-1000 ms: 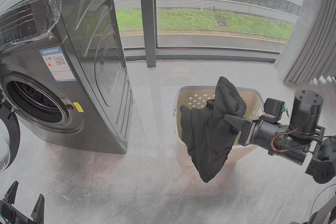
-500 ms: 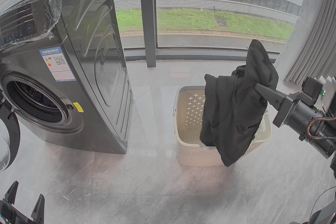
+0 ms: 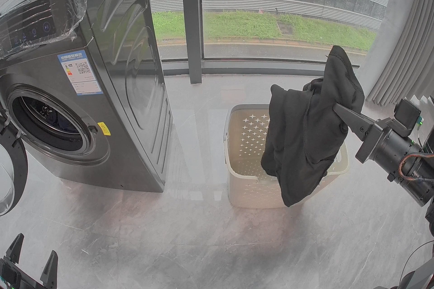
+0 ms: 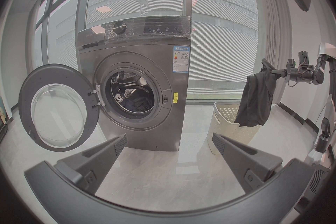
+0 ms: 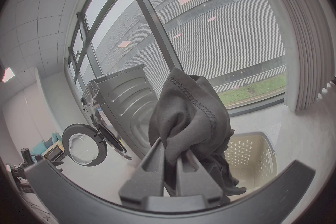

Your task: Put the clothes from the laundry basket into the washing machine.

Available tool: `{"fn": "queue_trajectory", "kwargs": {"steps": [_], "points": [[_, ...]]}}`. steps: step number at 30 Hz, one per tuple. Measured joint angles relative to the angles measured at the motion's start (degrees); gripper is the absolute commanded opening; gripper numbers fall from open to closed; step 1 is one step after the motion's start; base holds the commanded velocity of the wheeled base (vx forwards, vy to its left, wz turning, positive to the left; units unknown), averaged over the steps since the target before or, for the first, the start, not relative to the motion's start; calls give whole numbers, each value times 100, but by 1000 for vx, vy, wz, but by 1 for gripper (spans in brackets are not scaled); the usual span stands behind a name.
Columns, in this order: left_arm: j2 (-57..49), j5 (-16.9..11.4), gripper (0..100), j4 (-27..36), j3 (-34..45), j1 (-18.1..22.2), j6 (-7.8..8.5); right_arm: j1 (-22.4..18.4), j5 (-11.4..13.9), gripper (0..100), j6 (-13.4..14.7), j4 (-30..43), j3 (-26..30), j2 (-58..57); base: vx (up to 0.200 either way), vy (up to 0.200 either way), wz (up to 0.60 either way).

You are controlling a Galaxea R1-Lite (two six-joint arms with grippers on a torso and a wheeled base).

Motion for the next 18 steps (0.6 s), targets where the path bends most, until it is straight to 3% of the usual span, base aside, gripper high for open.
{"fn": "queue_trajectory", "kwargs": {"steps": [5,18], "points": [[0,0,100,0,0,2,-9,-11,11,0,5,7,96,12,0,0,0],[0,15,100,0,0,5,-49,-11,30,0,-2,-30,93,55,0,185,0]]}}
